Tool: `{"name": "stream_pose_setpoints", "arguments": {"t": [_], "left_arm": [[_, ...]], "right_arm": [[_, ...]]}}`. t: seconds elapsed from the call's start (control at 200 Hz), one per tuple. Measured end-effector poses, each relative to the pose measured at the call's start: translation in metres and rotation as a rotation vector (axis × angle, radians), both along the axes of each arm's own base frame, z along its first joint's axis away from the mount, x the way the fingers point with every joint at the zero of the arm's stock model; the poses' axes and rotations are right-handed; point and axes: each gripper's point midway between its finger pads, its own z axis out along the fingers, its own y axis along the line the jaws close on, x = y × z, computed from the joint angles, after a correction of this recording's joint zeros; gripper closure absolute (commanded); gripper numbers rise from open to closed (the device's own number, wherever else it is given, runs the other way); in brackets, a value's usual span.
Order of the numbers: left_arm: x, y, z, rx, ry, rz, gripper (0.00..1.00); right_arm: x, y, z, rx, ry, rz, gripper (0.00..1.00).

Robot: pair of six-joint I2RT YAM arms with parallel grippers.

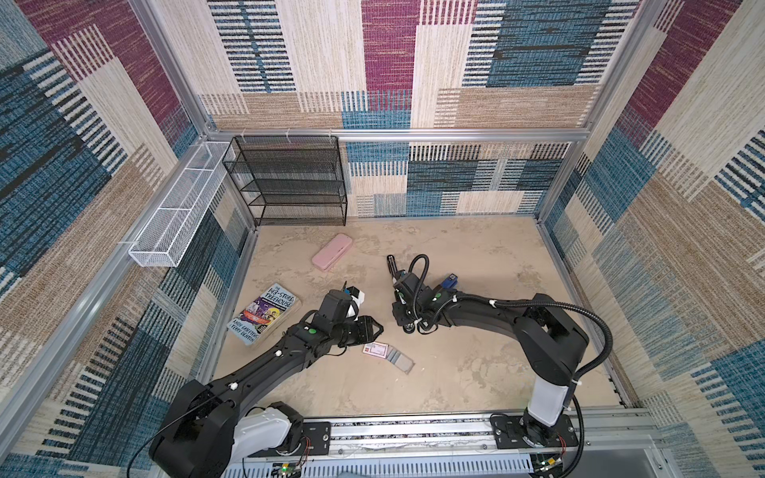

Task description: Load the staples into the stapler

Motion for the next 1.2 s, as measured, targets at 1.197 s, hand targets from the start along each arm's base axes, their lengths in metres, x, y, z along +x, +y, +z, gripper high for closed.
{"name": "stream_pose_setpoints", "arguments": {"t": [1.197], "left_arm": [[0.004, 0.051, 0.036, 0.082, -0.141, 0.196, 0.55]], "right_arm": [[-0.026, 0.068, 0.0, 0.146, 0.103, 0.123, 0.35]]}}
